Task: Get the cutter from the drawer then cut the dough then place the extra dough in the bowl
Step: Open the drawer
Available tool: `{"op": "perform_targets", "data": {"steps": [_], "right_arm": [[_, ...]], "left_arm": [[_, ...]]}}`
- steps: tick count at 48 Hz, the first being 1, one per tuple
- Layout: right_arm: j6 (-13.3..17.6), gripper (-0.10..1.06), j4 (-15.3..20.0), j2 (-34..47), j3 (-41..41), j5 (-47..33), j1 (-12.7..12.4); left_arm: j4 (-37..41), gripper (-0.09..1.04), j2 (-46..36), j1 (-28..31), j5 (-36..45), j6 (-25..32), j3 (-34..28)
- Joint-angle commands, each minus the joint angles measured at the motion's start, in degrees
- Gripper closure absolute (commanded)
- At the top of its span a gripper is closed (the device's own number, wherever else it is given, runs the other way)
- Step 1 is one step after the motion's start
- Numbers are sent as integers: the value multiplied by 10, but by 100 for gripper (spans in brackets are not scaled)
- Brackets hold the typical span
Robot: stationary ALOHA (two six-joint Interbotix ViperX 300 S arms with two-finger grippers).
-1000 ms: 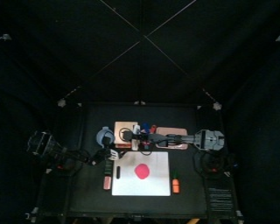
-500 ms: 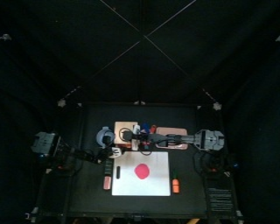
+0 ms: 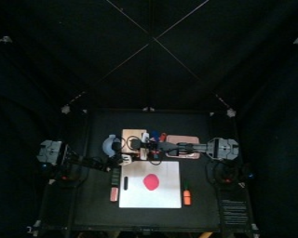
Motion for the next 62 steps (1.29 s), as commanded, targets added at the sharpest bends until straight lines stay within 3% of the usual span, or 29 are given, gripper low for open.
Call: {"op": "perform_targets", "data": {"steps": [1,17,62], "right_arm": [[1,94,1,9,15,20,-4],[3,94,0,10,15,21,-4],[2,94,0,15,12,21,-11]], "left_arm": [[4,24,-4,5,-3,1,-5],[2,38,-4,1,-3,0,8],[-33,38,-4,-113,-11,-2,-3]]}}
